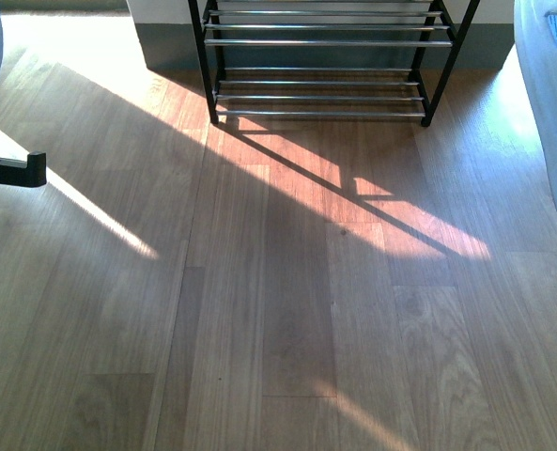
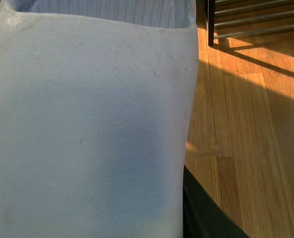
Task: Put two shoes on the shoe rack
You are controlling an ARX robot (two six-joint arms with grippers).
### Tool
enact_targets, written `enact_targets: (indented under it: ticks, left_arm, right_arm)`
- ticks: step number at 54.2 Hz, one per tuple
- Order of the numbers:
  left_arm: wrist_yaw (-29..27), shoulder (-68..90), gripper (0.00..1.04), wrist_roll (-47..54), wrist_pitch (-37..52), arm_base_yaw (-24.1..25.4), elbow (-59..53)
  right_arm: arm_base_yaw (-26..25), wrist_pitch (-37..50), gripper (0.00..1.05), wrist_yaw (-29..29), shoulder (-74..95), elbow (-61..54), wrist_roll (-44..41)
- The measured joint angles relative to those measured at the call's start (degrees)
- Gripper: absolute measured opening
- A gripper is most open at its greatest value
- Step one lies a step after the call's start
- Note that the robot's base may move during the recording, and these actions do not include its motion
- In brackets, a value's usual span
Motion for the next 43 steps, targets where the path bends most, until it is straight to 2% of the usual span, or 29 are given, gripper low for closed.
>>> enact_targets:
  ticks: [43]
  left_arm:
    - [0.0,0.0,0.02,0.0,0.0,-0.3,-0.1]
  right_arm:
    - [-0.1,0.0,0.01,0.1,-0.1,-0.1,0.0]
